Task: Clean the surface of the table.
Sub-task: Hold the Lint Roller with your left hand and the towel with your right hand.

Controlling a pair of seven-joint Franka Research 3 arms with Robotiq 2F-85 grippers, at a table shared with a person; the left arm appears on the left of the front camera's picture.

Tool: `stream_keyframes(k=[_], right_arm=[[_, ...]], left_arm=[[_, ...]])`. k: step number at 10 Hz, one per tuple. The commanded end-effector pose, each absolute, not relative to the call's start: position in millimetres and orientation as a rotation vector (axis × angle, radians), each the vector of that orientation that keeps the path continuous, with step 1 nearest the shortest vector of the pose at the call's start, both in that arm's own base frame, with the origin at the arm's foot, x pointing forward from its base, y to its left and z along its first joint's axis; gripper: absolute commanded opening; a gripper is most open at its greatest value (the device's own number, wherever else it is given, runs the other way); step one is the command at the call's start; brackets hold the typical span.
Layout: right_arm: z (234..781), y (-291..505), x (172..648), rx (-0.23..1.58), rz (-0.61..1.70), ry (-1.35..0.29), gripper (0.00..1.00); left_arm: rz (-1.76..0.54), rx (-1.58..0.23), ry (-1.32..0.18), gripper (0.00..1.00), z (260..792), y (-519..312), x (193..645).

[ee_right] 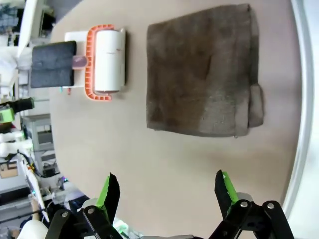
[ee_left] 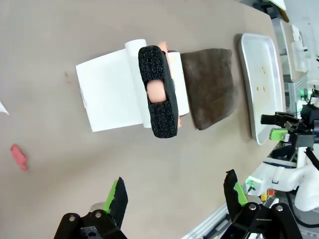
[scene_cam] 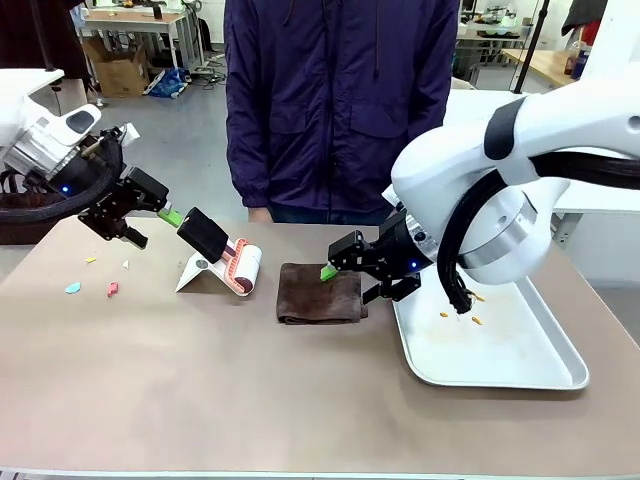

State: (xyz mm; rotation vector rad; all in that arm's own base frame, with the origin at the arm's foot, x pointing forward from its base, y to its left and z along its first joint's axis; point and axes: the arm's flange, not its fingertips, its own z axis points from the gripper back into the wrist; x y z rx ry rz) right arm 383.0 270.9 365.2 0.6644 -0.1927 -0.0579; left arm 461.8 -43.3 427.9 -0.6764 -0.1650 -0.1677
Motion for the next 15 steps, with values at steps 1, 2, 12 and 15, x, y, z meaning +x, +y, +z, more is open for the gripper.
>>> stream_keyframes(k=[1, 2, 12, 15], right_arm=[[369, 276, 374, 0.679, -0.067, -0.201, 1.00], [369, 276, 374, 0.679, -0.067, -0.201, 1.00], [383, 315, 486, 0.274, 0.052, -0.002, 1.00], [372, 324, 500, 0.211, 0.008, 0.017, 1.00]], left_arm=[[-0.186, -0.661, -0.165, 1.00, 432, -45, 460], [-0.186, -0.661, -0.165, 1.00, 432, -45, 460], [-0.069, -0.744, -0.051, 1.00, 420, -60, 543], [-0.085, -0.733, -0.026, 1.00, 409, -69, 537]])
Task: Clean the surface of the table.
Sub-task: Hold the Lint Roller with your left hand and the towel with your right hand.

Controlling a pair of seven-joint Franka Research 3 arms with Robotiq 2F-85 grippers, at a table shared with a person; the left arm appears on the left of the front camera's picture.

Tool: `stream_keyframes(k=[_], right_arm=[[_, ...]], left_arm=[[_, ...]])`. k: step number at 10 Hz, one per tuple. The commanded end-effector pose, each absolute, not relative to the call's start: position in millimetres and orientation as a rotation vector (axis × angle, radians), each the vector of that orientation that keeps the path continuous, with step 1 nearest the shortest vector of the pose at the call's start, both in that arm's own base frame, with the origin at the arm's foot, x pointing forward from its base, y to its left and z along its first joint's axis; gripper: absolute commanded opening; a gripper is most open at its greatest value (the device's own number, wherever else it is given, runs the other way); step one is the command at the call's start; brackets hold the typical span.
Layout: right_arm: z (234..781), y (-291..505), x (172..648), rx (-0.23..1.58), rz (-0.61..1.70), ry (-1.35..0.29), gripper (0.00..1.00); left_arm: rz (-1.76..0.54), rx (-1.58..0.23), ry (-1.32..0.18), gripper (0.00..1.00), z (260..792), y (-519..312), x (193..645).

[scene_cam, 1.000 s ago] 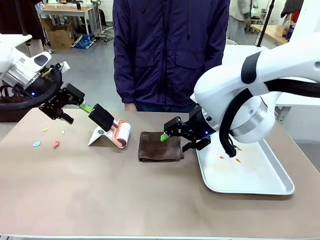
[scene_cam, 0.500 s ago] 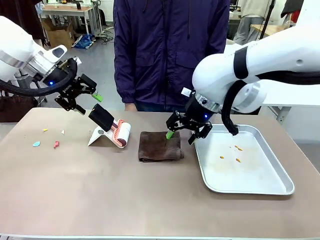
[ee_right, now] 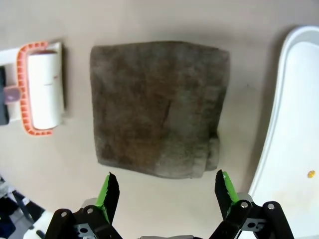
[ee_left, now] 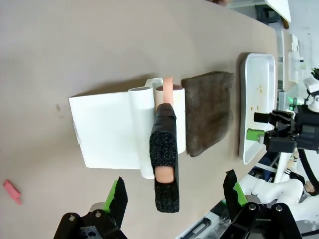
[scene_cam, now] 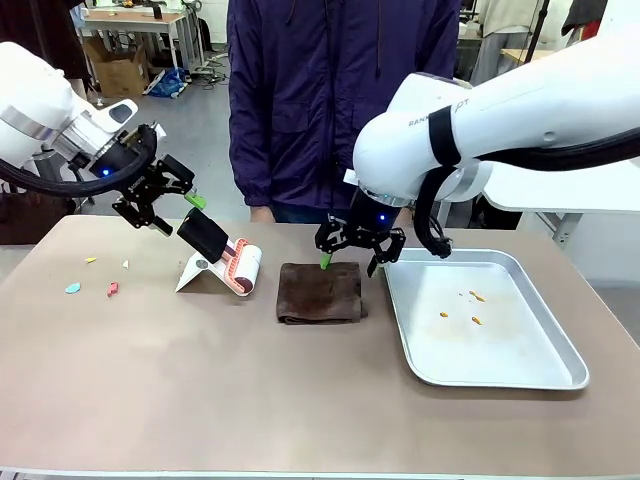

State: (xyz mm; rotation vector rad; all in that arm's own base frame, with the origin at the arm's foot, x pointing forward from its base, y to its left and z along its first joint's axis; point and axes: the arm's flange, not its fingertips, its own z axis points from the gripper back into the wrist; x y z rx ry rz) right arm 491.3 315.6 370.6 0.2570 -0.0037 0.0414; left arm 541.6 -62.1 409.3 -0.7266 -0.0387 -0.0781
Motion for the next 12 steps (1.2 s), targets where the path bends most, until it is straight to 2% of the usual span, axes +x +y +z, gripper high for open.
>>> stream_keyframes(k=[1, 6, 12], right_arm=[[362, 329, 502, 0.167, 0.013, 0.026, 1.00], [316, 357, 508, -0.019, 0.003, -0.074, 1.00], [309, 361, 521, -0.034, -0.080, -0.123, 1.00]], left_arm=[[-0.106, -0.736, -0.036, 1.00, 408, -75, 535], [-0.100, -0.682, -0.026, 1.00, 401, -78, 535], [-0.095, -0.677, -0.021, 1.00, 397, -74, 534]])
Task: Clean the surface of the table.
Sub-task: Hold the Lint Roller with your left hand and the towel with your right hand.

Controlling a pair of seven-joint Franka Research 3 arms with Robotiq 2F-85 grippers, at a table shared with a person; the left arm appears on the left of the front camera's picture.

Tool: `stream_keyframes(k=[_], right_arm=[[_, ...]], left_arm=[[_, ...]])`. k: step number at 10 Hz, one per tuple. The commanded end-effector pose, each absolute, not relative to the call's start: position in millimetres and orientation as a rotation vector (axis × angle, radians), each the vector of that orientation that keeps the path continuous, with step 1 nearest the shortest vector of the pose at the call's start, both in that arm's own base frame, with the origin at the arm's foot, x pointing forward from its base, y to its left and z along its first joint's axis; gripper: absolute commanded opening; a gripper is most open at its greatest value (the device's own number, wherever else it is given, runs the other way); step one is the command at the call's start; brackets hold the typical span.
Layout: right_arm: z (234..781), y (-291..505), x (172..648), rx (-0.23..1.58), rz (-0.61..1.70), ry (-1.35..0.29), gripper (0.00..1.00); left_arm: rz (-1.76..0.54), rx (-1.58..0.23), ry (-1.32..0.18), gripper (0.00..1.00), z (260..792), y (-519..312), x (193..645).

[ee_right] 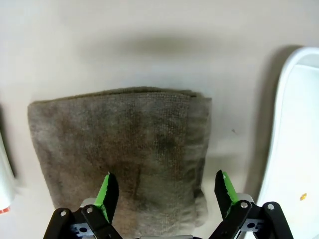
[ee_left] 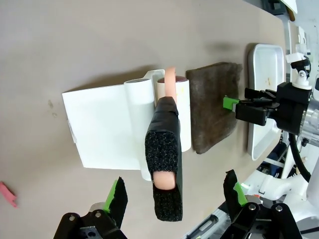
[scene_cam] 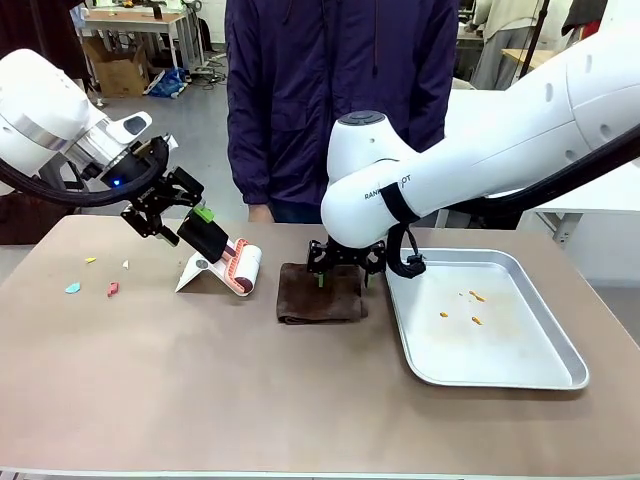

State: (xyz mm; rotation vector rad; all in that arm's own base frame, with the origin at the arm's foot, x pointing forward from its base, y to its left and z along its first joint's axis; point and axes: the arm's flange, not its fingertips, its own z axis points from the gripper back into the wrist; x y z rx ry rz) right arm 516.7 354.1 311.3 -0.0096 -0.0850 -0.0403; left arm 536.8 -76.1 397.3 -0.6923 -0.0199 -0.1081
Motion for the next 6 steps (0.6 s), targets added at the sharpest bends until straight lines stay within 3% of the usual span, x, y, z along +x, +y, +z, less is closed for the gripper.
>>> stream_keyframes(k=[1, 6], right_arm=[[308.7, 359.7, 524.5, -0.024, -0.091, -0.117, 1.00], [307.7, 361.6, 526.2, -0.032, -0.109, -0.120, 1.00]], left_arm=[[-0.093, -0.678, -0.025, 1.00, 397.9, -73.7, 534.1], [-0.078, -0.677, -0.055, 1.00, 396.0, -70.8, 537.0]])
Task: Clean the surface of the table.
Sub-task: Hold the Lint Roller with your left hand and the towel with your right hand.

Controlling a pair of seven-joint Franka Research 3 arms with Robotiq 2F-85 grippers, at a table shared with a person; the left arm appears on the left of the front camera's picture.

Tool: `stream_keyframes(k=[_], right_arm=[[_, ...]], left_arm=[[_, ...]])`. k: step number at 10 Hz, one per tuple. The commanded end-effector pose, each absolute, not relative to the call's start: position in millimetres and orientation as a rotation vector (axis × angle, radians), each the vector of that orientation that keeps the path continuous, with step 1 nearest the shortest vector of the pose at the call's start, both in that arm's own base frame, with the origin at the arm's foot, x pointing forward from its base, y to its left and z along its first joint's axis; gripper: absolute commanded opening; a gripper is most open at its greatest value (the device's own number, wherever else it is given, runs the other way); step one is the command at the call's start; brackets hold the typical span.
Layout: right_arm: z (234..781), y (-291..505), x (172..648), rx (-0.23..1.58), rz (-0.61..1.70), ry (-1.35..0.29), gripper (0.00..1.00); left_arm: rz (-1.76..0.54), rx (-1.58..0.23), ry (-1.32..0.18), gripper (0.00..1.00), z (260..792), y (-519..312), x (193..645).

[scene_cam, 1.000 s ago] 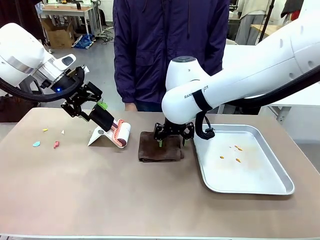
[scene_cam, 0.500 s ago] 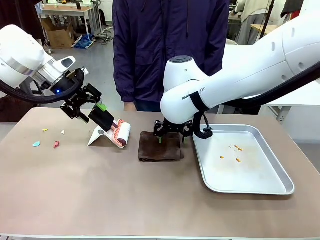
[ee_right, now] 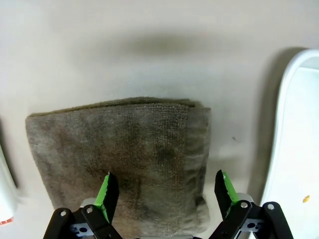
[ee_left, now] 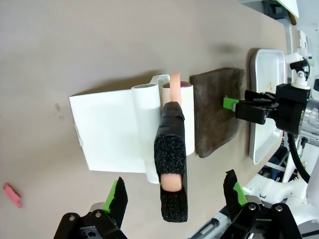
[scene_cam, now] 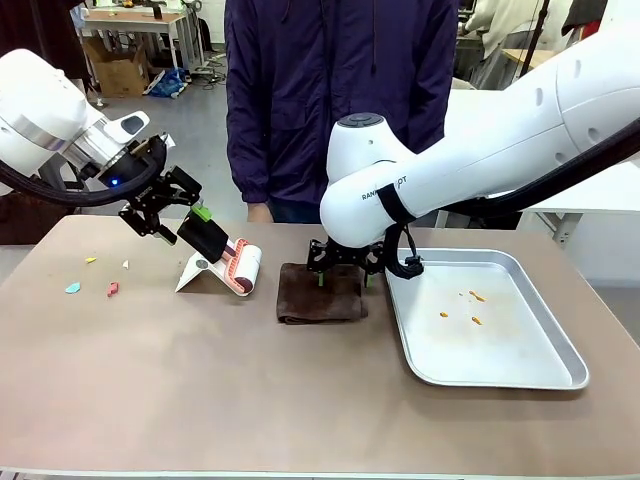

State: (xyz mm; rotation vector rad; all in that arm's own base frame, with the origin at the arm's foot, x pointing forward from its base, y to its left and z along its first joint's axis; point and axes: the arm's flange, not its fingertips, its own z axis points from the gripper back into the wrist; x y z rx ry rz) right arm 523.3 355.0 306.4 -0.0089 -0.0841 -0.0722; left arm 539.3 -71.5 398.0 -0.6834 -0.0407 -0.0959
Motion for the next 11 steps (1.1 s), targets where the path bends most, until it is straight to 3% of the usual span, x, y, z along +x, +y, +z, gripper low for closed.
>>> stream_keyframes(k=[1, 2, 3, 4, 5, 6, 7, 9, 11], right_arm=[[307.5, 362.0, 525.8, -0.031, -0.111, -0.118, 1.00], [307.5, 362.3, 525.4, -0.029, -0.117, -0.104, 1.00], [307.2, 362.8, 525.1, -0.027, -0.121, -0.100, 0.41], [307.9, 363.0, 524.3, -0.016, -0.119, -0.103, 0.41], [308.1, 363.1, 522.9, -0.012, -0.117, -0.104, 0.00], [307.2, 362.9, 523.1, -0.013, -0.124, -0.100, 0.39], [306.5, 362.6, 524.0, -0.012, -0.133, -0.097, 0.00], [306.8, 362.3, 523.4, -0.013, -0.128, -0.093, 0.00], [306.6, 362.3, 523.4, -0.011, -0.123, -0.088, 0.00]], left_arm=[[-0.067, -0.687, -0.076, 1.00, 395.9, -70.4, 537.4], [-0.067, -0.683, -0.092, 0.42, 396.1, -70.1, 536.9], [-0.071, -0.685, -0.107, 0.40, 396.2, -69.6, 536.3], [-0.073, -0.681, -0.110, 0.00, 396.0, -69.1, 536.1], [-0.073, -0.682, -0.101, 0.00, 395.2, -69.0, 536.4], [-0.078, -0.677, -0.096, 0.00, 394.4, -68.7, 536.3], [-0.081, -0.677, -0.094, 0.14, 394.5, -68.1, 535.9], [-0.079, -0.677, -0.107, 0.00, 394.9, -67.3, 535.3], [-0.077, -0.680, -0.120, 0.00, 395.5, -67.0, 534.7]])
